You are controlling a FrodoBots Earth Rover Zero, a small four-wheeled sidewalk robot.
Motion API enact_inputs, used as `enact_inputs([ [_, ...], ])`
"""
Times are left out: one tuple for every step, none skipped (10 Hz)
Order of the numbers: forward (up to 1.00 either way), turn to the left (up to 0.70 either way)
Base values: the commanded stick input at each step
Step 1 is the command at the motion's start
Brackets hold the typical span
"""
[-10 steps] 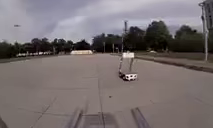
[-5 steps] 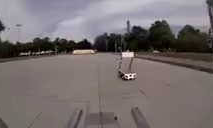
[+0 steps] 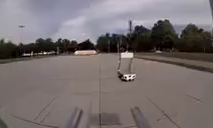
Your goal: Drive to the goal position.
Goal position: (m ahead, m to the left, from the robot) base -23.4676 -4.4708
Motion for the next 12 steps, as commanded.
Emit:
enact_inputs([
  [0.17,0.37],
  [0.0,0.45],
  [0.0,0.45],
  [0.0,0.45],
  [0.0,0.45],
  [0.0,0.45],
  [0.0,0.45],
  [0.0,0.45],
  [0.0,0.45],
  [0.0,0.45],
  [0.0,0.45],
  [0.0,0.45],
])
